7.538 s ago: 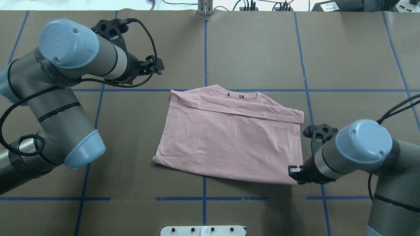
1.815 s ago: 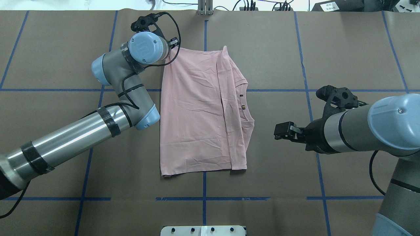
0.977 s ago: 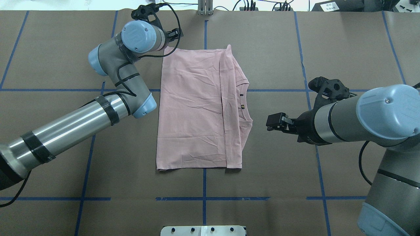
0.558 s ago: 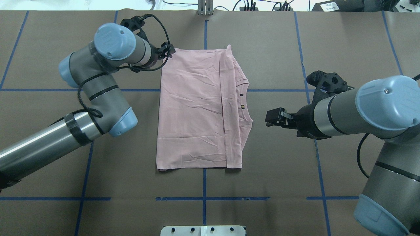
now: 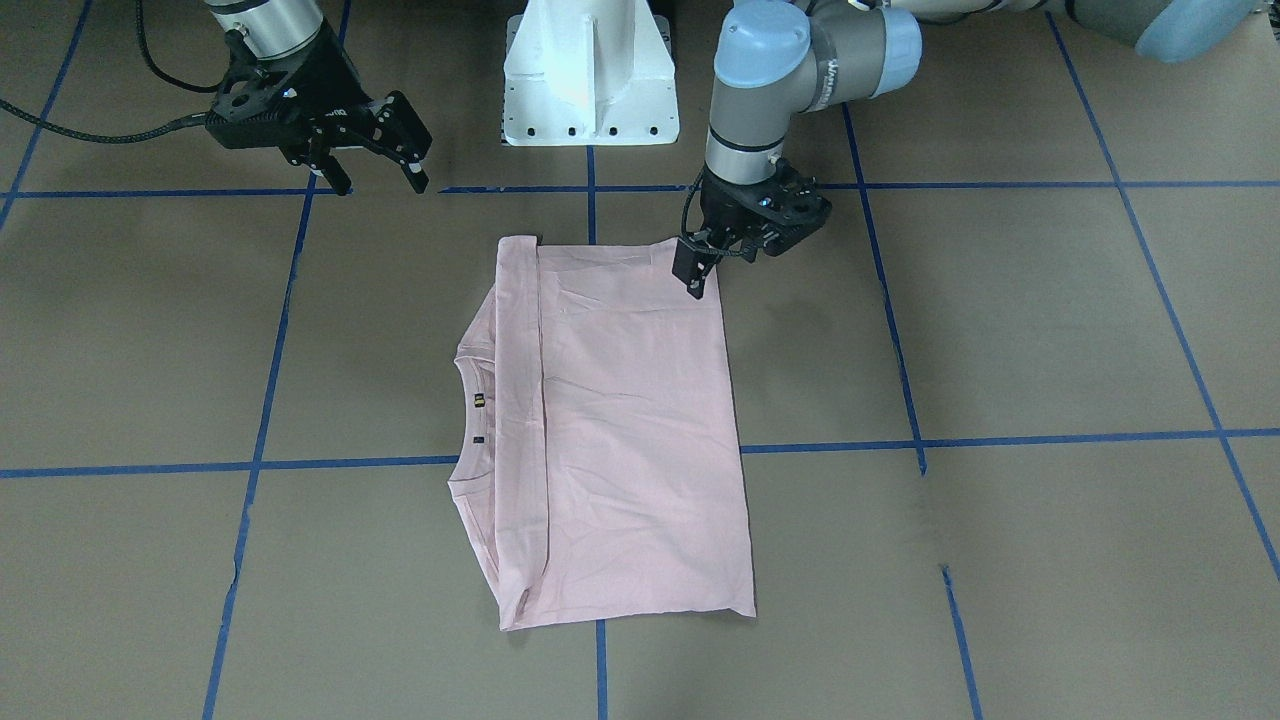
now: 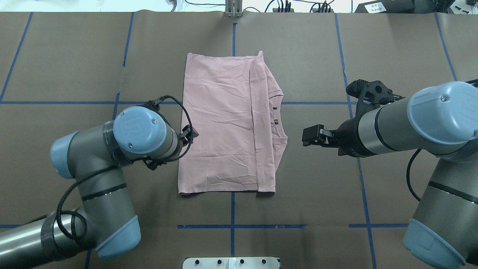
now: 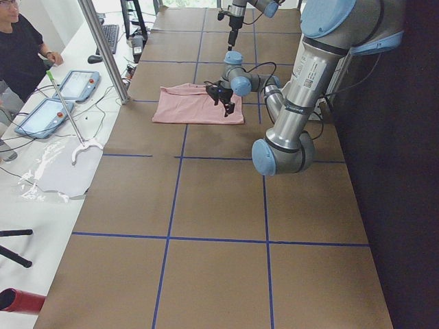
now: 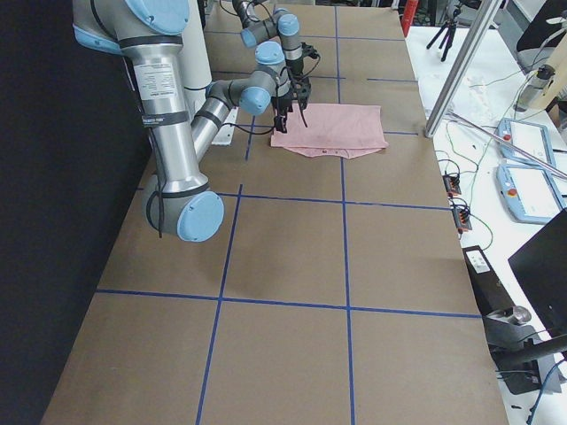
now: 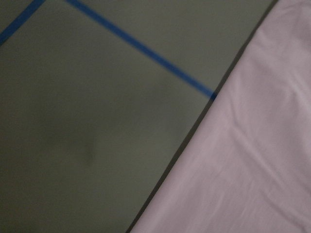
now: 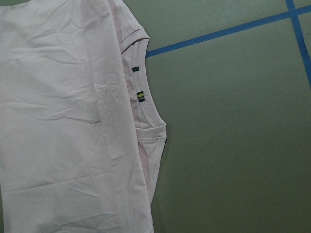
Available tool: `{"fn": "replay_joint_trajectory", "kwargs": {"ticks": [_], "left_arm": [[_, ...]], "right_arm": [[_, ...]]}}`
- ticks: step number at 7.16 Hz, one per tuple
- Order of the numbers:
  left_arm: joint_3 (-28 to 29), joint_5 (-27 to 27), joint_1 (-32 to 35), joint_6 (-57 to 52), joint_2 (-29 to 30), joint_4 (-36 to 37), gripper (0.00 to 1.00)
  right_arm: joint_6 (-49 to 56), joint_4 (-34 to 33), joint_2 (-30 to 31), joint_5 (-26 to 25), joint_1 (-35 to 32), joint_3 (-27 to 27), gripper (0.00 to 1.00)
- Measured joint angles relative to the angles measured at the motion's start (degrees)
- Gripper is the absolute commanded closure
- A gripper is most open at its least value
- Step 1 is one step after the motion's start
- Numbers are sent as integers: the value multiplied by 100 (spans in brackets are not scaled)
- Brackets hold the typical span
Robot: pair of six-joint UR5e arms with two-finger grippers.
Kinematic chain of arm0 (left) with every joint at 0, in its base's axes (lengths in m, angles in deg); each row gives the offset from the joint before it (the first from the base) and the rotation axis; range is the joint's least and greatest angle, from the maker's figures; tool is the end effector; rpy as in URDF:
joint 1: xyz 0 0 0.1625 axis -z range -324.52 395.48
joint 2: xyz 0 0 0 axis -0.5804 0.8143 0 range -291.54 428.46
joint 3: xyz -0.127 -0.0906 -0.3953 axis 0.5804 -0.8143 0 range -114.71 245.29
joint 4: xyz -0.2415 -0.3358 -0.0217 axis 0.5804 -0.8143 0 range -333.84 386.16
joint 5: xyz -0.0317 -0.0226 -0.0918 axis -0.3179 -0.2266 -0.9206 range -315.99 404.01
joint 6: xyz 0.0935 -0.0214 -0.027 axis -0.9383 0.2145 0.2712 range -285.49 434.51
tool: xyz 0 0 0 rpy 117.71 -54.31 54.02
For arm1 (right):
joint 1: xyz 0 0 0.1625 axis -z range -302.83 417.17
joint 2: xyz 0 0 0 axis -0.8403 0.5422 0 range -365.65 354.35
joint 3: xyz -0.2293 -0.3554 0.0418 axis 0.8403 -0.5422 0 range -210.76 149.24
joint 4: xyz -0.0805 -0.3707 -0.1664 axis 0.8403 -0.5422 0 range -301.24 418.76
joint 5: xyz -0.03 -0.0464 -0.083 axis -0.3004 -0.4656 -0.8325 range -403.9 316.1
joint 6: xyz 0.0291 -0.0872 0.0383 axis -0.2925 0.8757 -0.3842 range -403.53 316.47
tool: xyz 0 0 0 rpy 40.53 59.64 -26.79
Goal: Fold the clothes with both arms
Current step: 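Release the shirt and lower the left gripper to its near corner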
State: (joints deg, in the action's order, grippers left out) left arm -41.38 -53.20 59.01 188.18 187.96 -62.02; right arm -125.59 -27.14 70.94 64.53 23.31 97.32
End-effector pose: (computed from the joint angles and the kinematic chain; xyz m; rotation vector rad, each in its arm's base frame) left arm 0.5213 -0.3588 0.2505 -0.1232 0.7912 -0.7320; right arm -0.3395 -0.3503 0.2402 0.0667 -1.0059 0.2574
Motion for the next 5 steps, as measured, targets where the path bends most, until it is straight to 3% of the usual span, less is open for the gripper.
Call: {"fn": "replay_joint_trajectory", "kwargs": {"ticks": [2,5], "left_arm": [[17,175,-690,731,-108,159,3],[145,271,-849,904,-90,169,5]], "right_arm": [[11,3,-3,-40,2,-2,0],[6,3,2,-66,-3,-2,0]]}}
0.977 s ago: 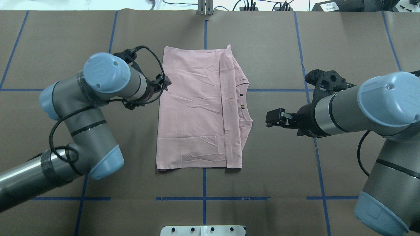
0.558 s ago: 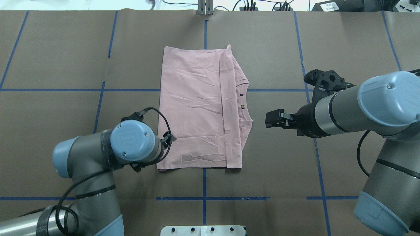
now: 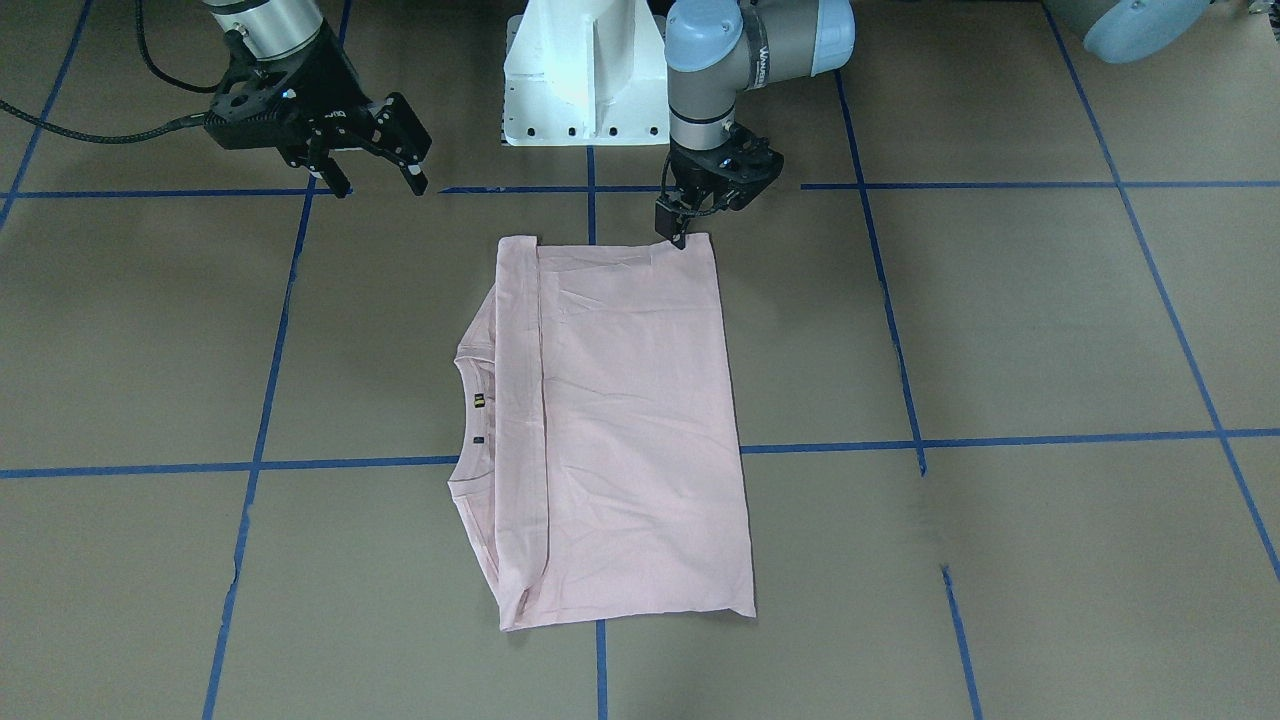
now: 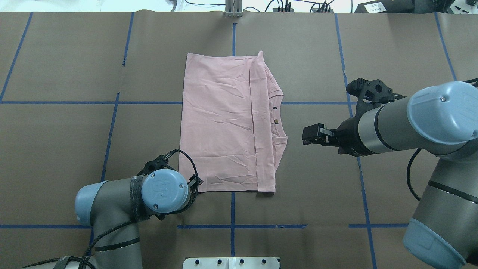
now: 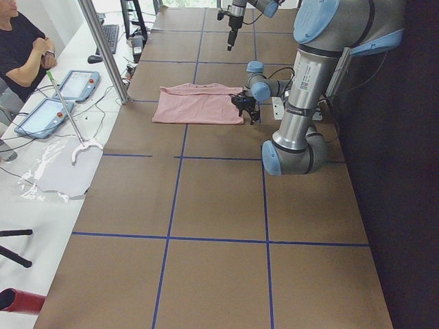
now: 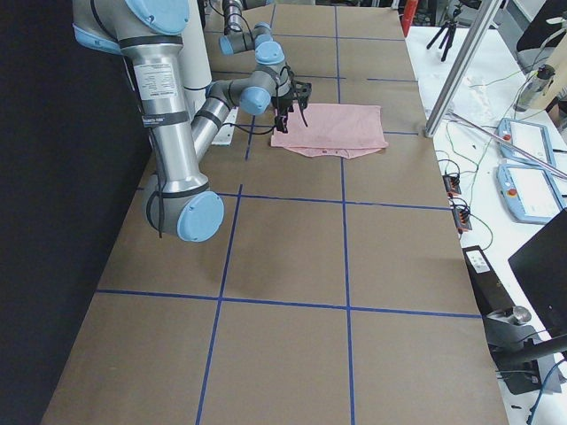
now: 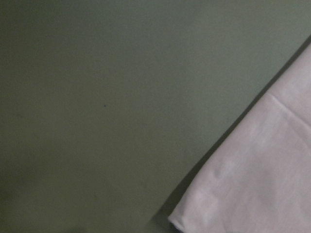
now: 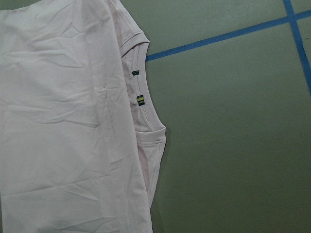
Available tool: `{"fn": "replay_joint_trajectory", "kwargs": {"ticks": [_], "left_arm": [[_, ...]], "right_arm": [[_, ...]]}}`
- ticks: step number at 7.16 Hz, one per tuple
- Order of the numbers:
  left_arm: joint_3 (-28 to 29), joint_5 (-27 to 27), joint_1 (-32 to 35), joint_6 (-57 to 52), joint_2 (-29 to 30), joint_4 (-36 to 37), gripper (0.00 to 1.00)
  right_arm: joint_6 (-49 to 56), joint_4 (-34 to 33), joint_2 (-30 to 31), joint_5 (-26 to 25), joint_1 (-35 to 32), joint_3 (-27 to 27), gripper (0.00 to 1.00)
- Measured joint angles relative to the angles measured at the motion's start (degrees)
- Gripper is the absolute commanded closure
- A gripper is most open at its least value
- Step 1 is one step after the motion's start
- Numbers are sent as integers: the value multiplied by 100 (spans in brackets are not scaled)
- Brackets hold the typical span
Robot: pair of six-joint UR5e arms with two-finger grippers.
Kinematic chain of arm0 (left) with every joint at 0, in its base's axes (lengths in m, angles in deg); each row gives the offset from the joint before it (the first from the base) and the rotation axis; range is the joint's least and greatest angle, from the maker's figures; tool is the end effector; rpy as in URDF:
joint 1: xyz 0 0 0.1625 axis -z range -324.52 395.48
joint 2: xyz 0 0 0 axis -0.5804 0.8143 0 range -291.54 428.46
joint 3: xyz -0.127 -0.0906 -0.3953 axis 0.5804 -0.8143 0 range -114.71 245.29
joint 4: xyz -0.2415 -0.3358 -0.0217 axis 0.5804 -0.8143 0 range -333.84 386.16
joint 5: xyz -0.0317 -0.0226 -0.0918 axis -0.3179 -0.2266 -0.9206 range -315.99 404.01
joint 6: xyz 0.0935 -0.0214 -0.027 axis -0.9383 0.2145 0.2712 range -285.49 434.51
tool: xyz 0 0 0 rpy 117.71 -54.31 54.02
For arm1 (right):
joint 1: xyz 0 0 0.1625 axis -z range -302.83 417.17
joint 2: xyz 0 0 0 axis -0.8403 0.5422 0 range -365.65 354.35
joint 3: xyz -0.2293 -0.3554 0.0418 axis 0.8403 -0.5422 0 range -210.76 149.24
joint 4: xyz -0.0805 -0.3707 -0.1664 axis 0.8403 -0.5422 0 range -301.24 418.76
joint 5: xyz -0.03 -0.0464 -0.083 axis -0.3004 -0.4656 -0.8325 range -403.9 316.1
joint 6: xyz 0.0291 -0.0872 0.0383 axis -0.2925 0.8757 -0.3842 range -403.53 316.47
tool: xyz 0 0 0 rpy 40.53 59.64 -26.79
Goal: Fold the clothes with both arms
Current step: 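Release the shirt and lower the left gripper to its near corner, then move the right gripper to the shirt's other near corner and grasp it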
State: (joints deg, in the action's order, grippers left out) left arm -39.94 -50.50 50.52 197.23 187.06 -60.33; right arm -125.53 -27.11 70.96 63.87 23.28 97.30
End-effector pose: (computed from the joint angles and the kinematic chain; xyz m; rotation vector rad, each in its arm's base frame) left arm 0.5726 -0.2839 0.2753 -0.1873 0.7013 -0.7702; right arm -0.3390 -0.3516 0.2406 0.0776 -1.0026 0.2627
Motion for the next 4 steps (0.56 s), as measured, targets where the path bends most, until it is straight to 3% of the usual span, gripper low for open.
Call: {"fn": "replay_joint_trajectory", "kwargs": {"ticks": [4], "left_arm": [[67,153,38,-35,69,-33,8]], "right_arm": [[-1,0,4,-2,-26,5,0]]}}
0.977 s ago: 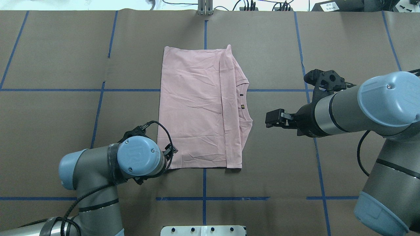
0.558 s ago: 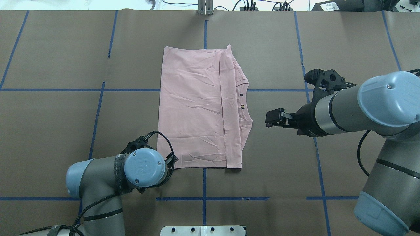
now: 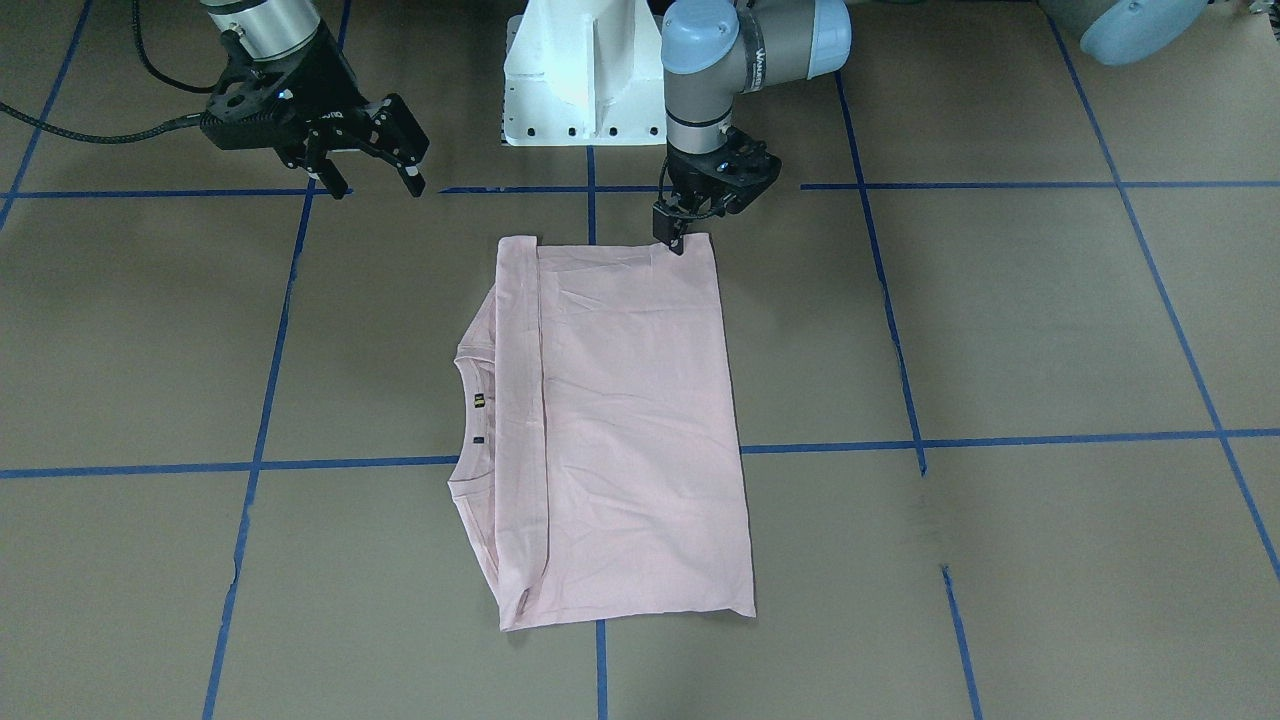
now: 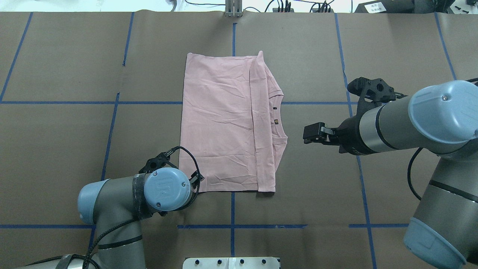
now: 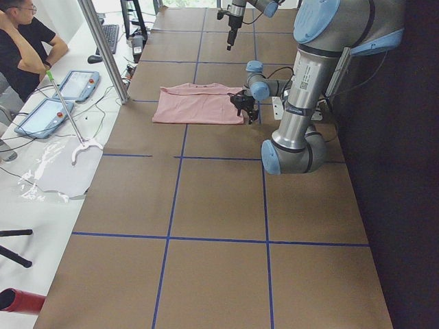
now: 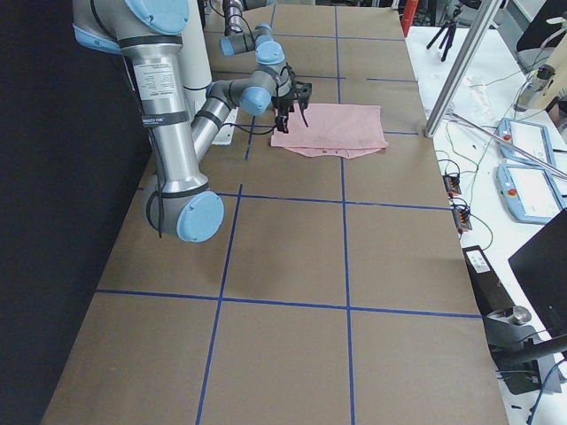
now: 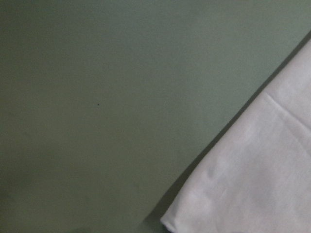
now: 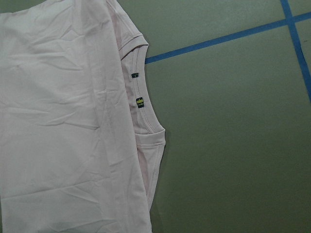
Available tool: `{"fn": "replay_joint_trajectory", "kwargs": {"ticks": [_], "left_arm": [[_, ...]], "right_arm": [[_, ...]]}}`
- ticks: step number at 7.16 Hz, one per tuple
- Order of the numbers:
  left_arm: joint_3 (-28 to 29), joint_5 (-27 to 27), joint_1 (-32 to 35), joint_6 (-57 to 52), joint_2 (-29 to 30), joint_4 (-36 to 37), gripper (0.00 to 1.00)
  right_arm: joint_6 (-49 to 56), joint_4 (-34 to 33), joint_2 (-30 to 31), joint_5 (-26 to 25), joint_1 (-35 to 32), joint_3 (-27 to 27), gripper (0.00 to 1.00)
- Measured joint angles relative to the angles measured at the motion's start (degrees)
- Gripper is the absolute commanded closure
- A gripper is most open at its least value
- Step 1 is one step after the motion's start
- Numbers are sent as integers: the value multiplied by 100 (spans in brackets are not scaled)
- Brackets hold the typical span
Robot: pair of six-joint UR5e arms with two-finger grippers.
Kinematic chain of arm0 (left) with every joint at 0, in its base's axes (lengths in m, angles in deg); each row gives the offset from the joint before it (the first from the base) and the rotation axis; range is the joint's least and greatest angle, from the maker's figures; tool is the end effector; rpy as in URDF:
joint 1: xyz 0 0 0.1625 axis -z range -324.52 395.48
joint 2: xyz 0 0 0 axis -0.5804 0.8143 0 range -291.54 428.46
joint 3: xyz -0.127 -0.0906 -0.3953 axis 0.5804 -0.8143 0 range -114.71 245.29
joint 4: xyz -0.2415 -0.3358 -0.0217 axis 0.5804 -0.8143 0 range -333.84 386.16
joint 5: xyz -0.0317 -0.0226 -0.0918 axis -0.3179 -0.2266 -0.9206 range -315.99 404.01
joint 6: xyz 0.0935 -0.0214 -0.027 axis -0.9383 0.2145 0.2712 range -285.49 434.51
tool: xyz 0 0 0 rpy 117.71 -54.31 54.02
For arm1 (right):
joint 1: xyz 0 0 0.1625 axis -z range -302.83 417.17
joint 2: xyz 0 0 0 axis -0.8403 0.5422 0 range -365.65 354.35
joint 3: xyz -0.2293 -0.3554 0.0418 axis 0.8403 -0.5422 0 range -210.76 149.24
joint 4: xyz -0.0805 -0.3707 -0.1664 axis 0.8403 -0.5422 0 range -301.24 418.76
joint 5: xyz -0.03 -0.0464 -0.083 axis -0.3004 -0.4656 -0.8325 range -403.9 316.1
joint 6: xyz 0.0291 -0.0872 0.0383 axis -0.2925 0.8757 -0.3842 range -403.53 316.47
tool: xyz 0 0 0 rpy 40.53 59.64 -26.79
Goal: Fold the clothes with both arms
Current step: 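Move the right gripper to the shirt's other near corner and grasp it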
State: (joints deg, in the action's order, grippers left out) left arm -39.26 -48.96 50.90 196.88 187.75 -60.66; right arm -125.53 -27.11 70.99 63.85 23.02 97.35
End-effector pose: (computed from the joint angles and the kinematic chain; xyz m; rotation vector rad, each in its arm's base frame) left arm 0.5744 -0.2914 0.2721 -0.1577 0.7131 -0.7796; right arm -0.3371 -0.3530 0.2405 0.0803 -1.0028 0.2670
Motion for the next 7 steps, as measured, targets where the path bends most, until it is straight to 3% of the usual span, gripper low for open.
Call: {"fn": "replay_joint_trajectory", "kwargs": {"ticks": [2,3,5,7], "left_arm": [[14,59,4,-24,13,-17,15],[37,65,4,-27,15,-38,26],[127,74,7,-32,16,-94,62],[102,75,16,-16,14,-99,84]], "right_arm": [[0,0,0,-10,-4,0,0],[0,0,0,-14,-2,0,0],[-2,0,0,-19,6,-12,0],[-8,0,0,-23,11,-40,0]]}}
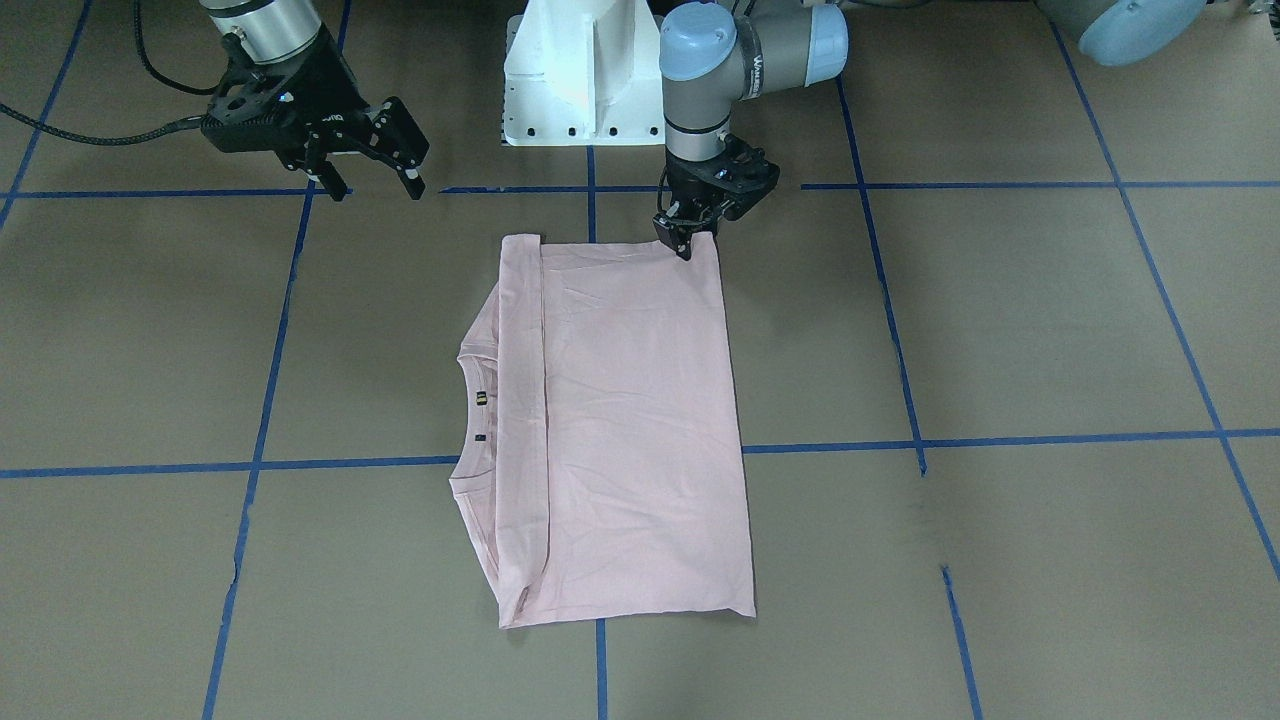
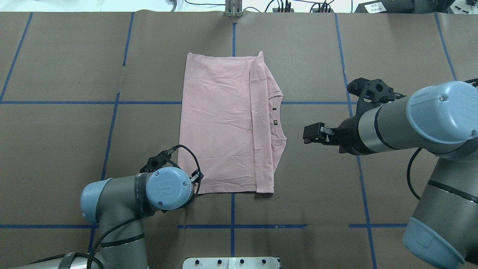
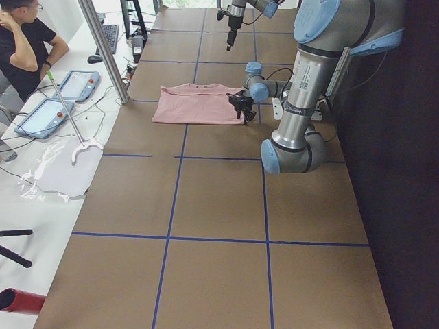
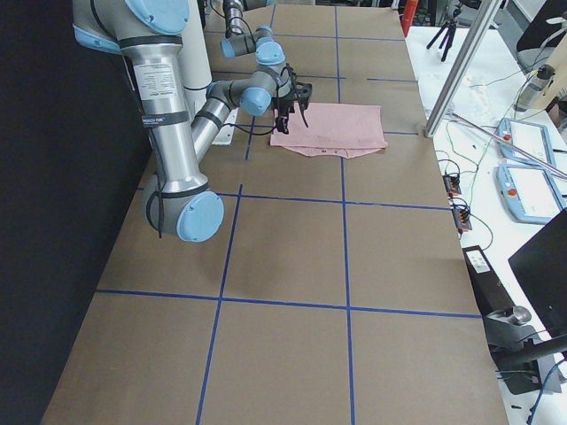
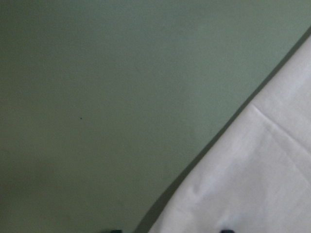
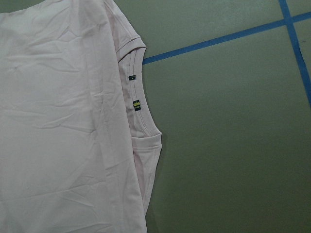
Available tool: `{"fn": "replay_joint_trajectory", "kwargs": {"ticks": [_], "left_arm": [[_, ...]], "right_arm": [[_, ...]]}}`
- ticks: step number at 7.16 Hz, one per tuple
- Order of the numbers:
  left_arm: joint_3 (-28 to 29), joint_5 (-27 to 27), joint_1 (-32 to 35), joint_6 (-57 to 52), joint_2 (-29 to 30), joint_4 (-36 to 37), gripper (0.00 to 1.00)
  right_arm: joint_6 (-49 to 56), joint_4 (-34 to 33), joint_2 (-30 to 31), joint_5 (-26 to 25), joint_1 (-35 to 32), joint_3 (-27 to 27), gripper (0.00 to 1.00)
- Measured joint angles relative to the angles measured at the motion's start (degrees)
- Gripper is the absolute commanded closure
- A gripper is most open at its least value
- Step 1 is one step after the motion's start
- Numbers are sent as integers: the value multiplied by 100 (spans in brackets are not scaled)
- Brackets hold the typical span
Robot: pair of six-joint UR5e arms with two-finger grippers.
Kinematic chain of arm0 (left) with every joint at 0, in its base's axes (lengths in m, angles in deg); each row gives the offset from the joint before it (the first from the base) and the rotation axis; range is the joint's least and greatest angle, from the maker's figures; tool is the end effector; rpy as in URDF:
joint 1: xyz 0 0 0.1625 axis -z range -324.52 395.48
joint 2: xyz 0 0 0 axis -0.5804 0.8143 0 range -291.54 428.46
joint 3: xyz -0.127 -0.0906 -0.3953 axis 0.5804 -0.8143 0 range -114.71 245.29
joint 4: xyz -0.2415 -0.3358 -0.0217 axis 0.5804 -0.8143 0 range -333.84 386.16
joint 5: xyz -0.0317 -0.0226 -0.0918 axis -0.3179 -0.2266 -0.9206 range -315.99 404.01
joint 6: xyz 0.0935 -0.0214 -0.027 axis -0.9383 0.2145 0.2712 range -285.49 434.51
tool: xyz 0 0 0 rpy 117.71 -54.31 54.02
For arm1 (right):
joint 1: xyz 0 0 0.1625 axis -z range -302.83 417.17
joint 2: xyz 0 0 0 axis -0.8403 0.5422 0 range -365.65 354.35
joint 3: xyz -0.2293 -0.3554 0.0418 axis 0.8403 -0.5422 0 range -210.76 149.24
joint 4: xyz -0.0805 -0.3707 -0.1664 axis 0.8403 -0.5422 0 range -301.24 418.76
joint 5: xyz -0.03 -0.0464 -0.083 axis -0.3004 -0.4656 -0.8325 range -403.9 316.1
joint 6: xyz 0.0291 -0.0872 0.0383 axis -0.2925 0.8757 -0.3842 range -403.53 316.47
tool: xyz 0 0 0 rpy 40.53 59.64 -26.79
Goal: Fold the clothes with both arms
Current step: 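Move the right gripper to the shirt's other near corner and grasp it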
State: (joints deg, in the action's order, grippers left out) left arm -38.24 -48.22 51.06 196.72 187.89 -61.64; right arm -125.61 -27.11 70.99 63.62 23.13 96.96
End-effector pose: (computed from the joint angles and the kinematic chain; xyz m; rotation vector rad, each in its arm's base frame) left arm 0.5782 -0.2957 0.2758 -0.1435 0.7174 -0.7840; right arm -0.3395 -0.3540 0.2432 0.0795 -0.9957 0.2701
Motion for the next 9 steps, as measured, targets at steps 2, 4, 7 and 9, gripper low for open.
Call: {"fn": "replay_joint_trajectory", "kwargs": {"ticks": [2,4,7,9], "left_arm": [[-91,5,17,14,2,4,100],[-114,8,19,11,7,3,100],[-353,-9,50,-77,19,16,100],[-459,-6,98,-370,6,32,100]], "right_arm": [[-1,0,0,11,2,-6,0],[-1,0,0,14,2,-7,0],[-124,-2,-74,9,53,-95,0],[-924,-53,-619,-9,344,-701,0]]}}
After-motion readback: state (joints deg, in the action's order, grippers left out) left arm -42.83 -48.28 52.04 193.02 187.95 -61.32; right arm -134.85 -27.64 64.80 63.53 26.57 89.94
